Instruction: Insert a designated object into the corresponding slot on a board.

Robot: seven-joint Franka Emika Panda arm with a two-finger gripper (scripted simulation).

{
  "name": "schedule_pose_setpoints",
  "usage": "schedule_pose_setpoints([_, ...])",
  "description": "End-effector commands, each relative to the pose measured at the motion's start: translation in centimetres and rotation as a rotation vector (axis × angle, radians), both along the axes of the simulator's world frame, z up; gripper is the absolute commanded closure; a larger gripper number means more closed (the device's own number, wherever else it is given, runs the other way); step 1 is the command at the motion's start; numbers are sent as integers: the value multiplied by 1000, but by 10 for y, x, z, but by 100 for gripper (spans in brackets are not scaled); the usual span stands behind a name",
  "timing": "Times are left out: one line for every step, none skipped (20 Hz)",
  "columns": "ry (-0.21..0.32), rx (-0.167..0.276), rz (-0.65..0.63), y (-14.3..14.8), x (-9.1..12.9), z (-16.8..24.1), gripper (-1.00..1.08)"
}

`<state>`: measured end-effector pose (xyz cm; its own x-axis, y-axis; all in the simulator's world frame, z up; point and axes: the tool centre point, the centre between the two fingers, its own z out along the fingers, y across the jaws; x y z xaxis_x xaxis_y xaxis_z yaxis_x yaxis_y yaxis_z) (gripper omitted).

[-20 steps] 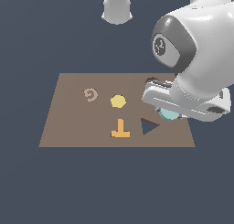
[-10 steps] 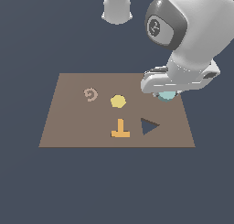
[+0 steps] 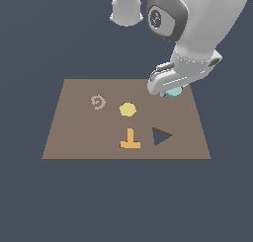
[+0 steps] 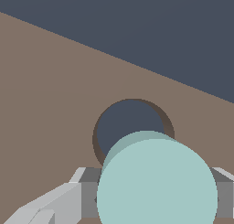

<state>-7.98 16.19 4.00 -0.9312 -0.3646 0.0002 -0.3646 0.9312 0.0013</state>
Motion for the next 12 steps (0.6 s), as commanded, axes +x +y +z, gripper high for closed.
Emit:
schedule_pose_setpoints([-1,0,51,-4,-7,0,108])
schedule_pose_setpoints([-1,0,66,-6,-9,0,108])
schedule_pose_setpoints([-1,0,81,-7,-11,0,108])
schedule_pose_setpoints([-1,0,93,-8,-12,0,108])
schedule_pose_setpoints([-1,0,104,-9,-14,1,108])
schedule_pose_setpoints([-1,0,114,-11,-15,1,108])
schedule_pose_setpoints([-1,0,122,-11,-16,1,108])
schedule_pose_setpoints([-1,0,128,-12,-17,1,108])
schedule_pose_setpoints([-1,0,133,-13,-17,1,108])
schedule_pose_setpoints([-1,0,137,-13,-18,1,108])
schedule_pose_setpoints([-1,0,139,-14,-18,1,108])
schedule_pose_setpoints([-1,0,140,-14,-18,1,108])
